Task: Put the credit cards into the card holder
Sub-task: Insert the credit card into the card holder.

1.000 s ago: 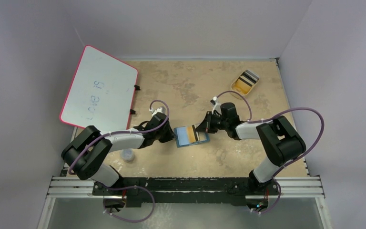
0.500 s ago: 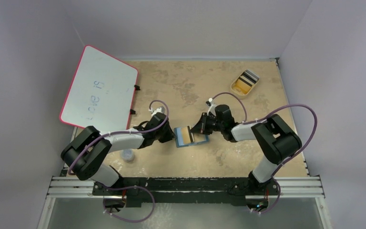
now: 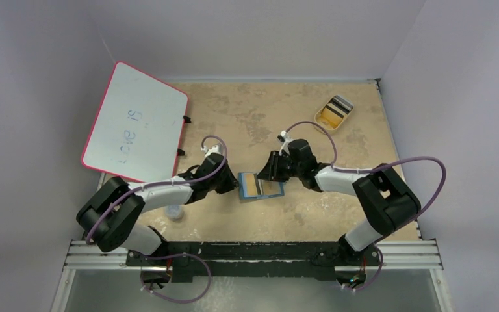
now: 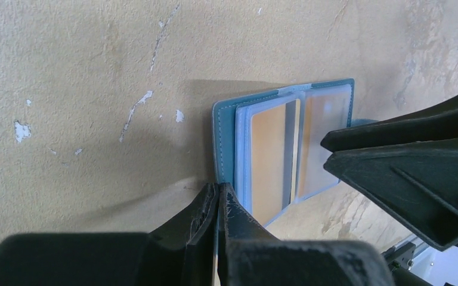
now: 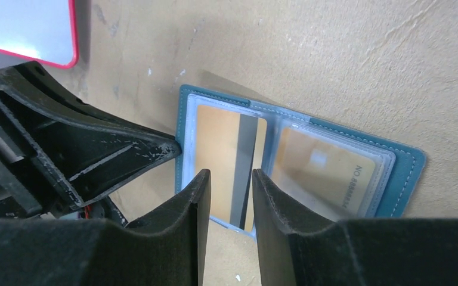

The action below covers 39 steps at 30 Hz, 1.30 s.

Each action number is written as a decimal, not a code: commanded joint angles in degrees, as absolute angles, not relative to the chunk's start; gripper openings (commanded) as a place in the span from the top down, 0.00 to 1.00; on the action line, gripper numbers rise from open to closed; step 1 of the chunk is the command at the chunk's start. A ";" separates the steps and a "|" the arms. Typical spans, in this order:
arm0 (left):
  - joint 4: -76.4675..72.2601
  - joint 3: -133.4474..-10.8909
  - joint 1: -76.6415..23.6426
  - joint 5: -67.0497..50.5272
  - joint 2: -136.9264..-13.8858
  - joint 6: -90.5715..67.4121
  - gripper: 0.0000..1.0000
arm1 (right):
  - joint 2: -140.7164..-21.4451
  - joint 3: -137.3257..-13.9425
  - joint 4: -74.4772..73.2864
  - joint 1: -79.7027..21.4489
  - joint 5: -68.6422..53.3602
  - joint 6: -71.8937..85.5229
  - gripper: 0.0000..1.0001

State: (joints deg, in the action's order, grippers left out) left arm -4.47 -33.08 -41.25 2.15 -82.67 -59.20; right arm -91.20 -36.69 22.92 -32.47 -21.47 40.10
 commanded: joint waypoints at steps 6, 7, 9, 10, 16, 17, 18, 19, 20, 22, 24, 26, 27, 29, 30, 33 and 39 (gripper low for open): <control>-5.69 -33.05 -41.03 1.34 -81.54 -58.53 1.00 | -91.26 -38.39 21.69 -33.50 -20.04 39.62 0.64; -5.70 -32.97 -40.97 1.37 -81.63 -58.47 1.00 | -91.68 -38.34 22.04 -33.74 -20.04 39.88 0.64; -5.69 -32.88 -40.98 1.24 -81.44 -58.37 1.00 | -92.64 -38.41 22.73 -34.26 -20.40 40.34 0.63; -5.59 -32.79 -40.96 1.25 -81.34 -58.37 1.00 | -93.11 -38.60 23.12 -34.51 -20.73 40.63 0.63; -5.21 -32.79 -40.97 1.09 -80.96 -58.10 1.00 | -95.20 -39.41 25.38 -35.31 -24.45 40.56 0.64; -5.08 -32.78 -40.96 1.06 -80.95 -58.01 1.00 | -95.11 -39.37 25.69 -35.25 -25.05 40.45 0.66; -4.86 -32.86 -41.01 0.98 -80.88 -57.89 1.00 | -94.98 -39.35 26.11 -35.29 -25.92 40.29 0.68; -4.50 -32.94 -41.02 0.99 -80.76 -57.65 1.00 | -94.93 -39.45 26.18 -35.30 -26.65 40.17 0.69; -4.03 -33.07 -40.99 1.04 -80.64 -57.38 1.00 | -94.99 -39.72 26.15 -35.32 -27.36 40.00 0.70; -3.06 -33.39 -41.02 1.26 -80.27 -56.74 1.00 | -95.30 -40.70 24.52 -35.27 -28.64 38.83 0.71; -2.03 -33.80 -40.93 1.26 -79.89 -56.03 1.00 | -95.18 -41.80 21.72 -35.17 -29.67 37.56 0.71; -1.24 -33.97 -40.95 0.63 -79.51 -55.46 1.00 | -93.99 -43.43 18.41 -34.42 -28.37 35.09 0.68; -0.80 -34.01 -40.96 0.22 -79.27 -55.12 1.00 | -93.09 -44.41 16.74 -33.99 -27.76 33.85 0.66; 0.06 -34.16 -41.03 -0.69 -78.83 -54.43 1.00 | -90.90 -47.20 12.85 -33.19 -25.79 30.79 0.62; 0.28 -34.19 -40.99 -1.33 -78.65 -54.10 1.00 | -90.20 -48.66 11.31 -32.71 -24.81 29.15 0.60; 1.00 -34.72 -40.96 -4.06 -78.53 -52.81 1.00 | -89.69 -53.97 6.55 -30.16 -19.62 23.31 0.55; 4.13 -35.68 -40.96 -6.19 -77.96 -50.37 1.00 | -90.58 -64.04 2.16 -21.12 -12.27 13.08 0.50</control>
